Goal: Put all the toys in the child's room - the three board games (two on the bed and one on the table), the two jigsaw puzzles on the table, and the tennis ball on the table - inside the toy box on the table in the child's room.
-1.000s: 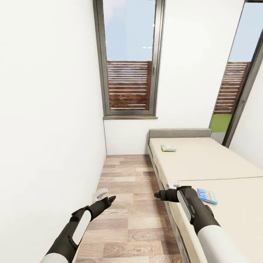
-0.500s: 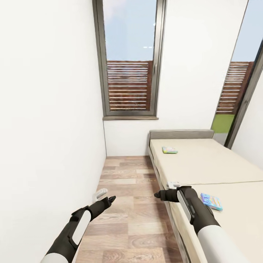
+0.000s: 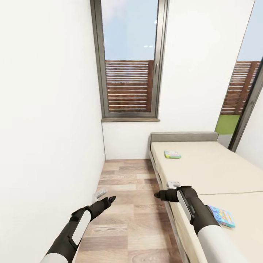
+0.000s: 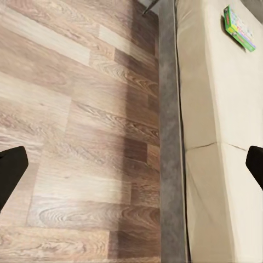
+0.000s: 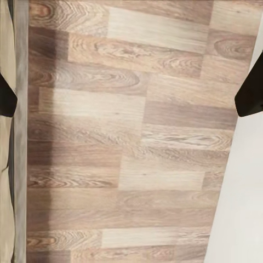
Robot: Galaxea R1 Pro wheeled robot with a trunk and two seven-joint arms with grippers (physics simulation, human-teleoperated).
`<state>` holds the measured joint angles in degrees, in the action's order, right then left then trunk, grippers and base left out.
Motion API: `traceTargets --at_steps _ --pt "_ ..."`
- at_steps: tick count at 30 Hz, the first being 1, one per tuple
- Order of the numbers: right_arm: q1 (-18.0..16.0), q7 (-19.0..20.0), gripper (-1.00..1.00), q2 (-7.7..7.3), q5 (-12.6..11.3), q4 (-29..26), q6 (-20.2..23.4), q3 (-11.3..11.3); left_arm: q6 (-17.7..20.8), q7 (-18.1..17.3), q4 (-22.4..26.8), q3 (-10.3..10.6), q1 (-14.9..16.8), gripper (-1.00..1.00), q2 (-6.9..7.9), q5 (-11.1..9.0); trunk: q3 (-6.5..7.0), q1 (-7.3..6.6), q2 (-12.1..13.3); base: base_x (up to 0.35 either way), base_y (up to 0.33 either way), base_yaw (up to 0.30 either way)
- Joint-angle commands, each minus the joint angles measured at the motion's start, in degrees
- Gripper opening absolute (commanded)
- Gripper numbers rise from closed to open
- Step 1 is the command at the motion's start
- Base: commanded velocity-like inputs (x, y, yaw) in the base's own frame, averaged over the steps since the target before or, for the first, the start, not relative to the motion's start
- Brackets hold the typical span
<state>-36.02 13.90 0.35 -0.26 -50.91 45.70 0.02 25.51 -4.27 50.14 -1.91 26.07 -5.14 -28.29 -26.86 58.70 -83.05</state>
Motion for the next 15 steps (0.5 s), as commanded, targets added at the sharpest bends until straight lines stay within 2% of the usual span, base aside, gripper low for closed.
traceTargets --at_steps 1,15 --pt "-0.03 0.08 1.00 0.00 -0.01 -0.06 0.26 0.00 0.38 -0.13 0.05 -0.20 0.03 1.00 -0.05 -0.30 -0.07 0.03 -0.03 0.324 0.000 0.000" --pt "-0.06 0.10 1.00 0.00 0.01 -0.06 0.26 -0.01 0.33 -0.13 0.05 -0.20 0.03 1.00 -0.05 -0.20 -0.07 0.03 -0.03 0.328 0.021 0.000"
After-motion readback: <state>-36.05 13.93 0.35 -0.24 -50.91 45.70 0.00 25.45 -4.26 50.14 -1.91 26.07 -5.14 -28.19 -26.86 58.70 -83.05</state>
